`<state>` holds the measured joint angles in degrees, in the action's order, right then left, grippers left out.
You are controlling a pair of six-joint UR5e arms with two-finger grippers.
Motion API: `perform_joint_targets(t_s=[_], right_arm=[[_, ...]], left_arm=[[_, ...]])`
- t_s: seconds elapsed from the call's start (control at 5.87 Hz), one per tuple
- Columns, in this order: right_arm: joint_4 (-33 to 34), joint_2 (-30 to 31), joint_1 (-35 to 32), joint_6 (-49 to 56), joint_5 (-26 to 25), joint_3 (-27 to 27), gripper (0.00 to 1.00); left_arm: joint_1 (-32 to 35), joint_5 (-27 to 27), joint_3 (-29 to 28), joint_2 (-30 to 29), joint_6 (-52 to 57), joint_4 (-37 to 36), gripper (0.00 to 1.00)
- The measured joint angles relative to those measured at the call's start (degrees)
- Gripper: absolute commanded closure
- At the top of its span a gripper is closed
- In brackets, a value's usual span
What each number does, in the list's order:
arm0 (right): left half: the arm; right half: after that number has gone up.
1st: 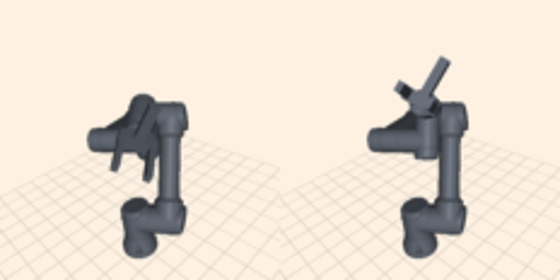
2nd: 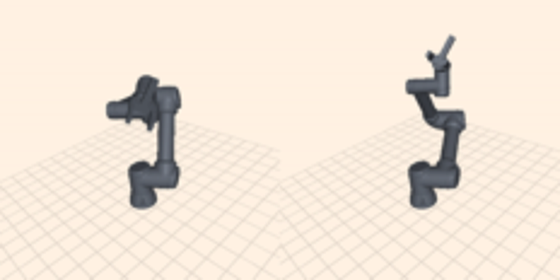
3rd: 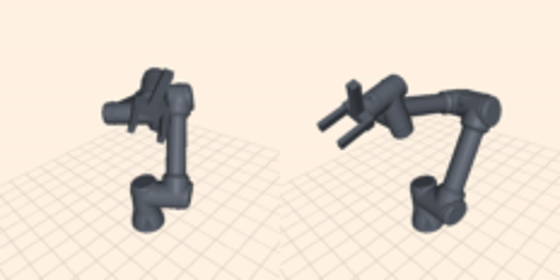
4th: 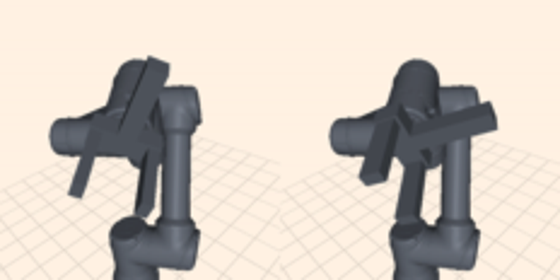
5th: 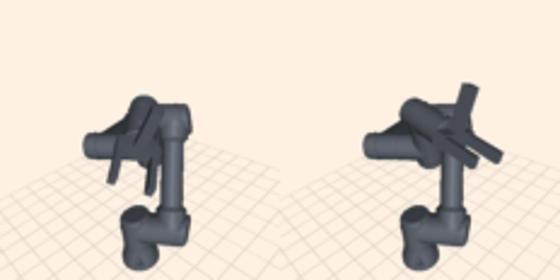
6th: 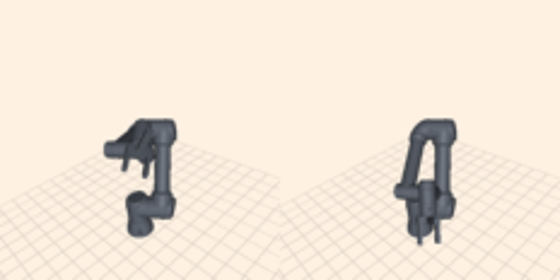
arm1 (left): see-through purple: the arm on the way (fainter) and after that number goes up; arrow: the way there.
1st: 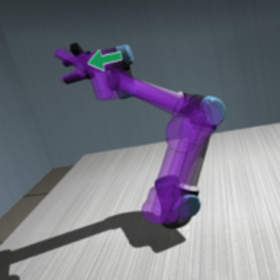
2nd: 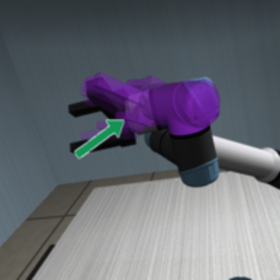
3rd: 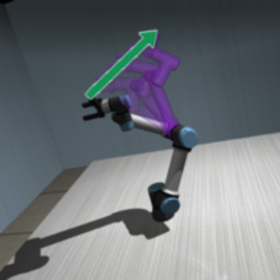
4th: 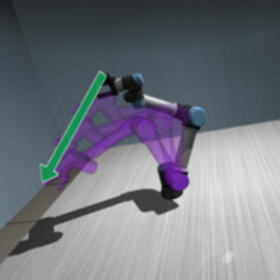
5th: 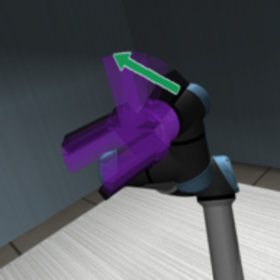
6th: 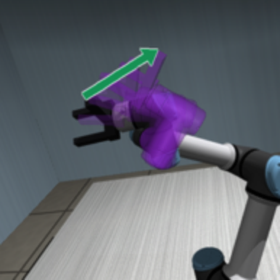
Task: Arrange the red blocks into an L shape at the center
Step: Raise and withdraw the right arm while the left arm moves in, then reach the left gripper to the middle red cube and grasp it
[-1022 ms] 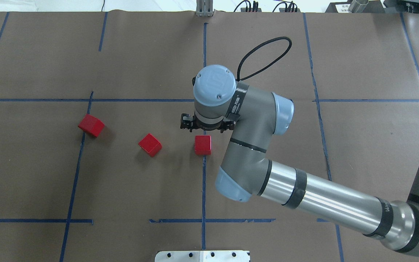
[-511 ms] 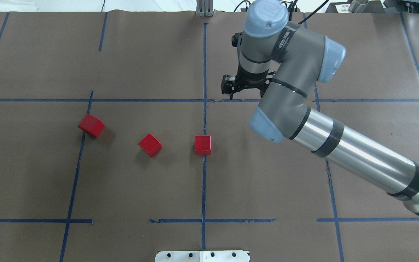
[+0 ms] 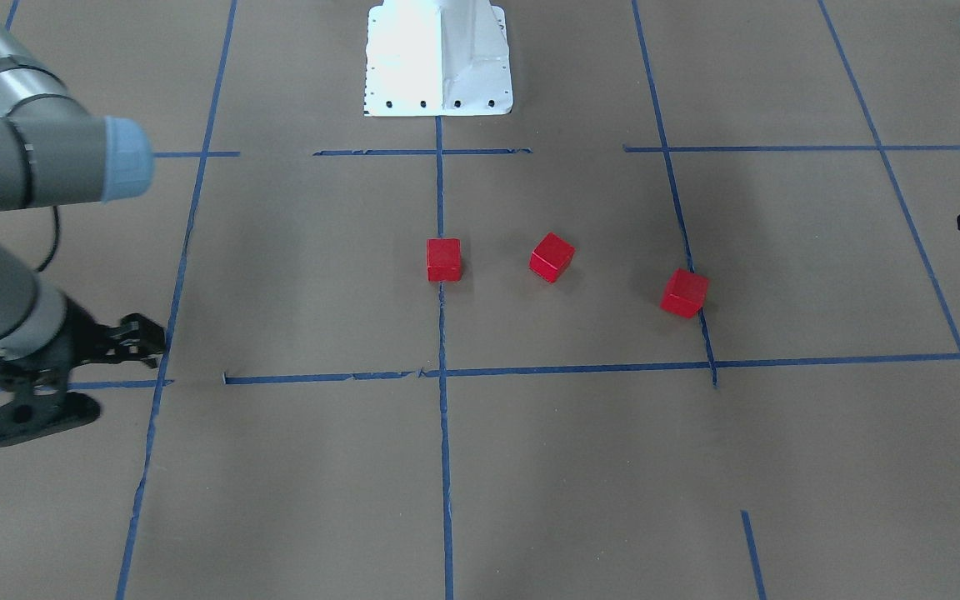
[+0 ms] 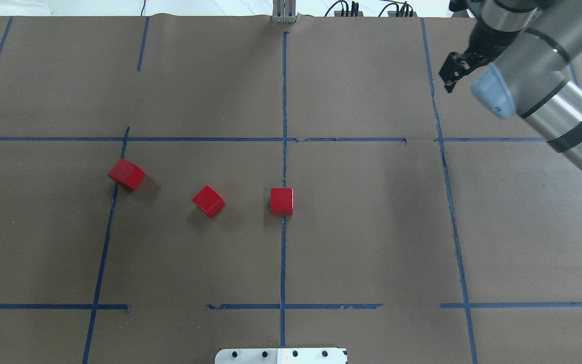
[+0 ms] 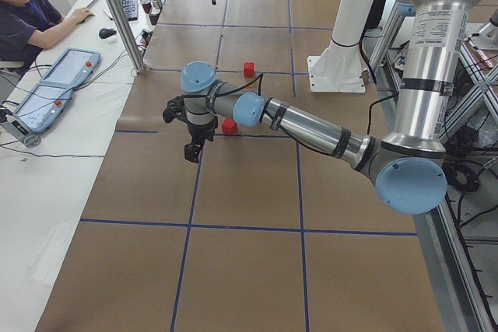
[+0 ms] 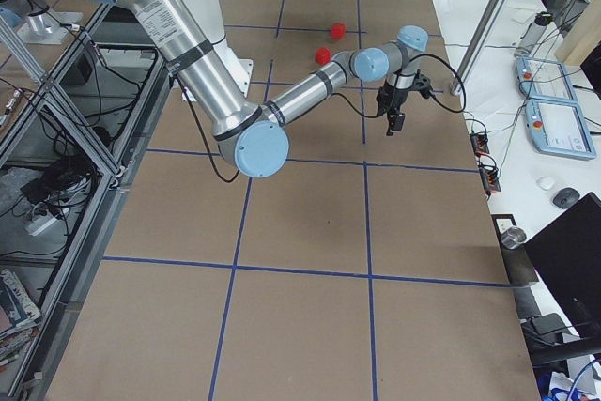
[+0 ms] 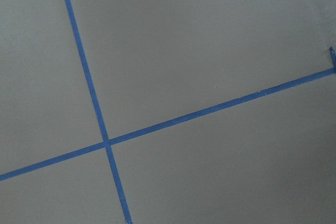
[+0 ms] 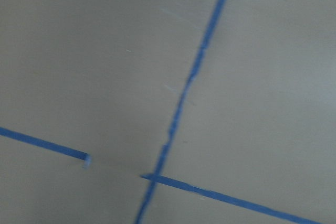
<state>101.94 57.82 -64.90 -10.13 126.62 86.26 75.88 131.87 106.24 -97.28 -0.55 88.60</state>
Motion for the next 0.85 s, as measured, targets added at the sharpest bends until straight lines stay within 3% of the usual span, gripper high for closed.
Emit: perform_joint_targets(t_s=[0.51,0.85], right_arm=[[-0.1,19.2,-13.6,24.8,1.8,9.8,0.0],[-0.5,32.8,-23.0,37.7,3.7,14.7,0.0]], left_arm=[[-15.4,-0.8,0.3,-10.0,-1.5,1.3,0.0],[-24.4,-6.2,0.1,-14.7,-5.1,2.9,0.0]])
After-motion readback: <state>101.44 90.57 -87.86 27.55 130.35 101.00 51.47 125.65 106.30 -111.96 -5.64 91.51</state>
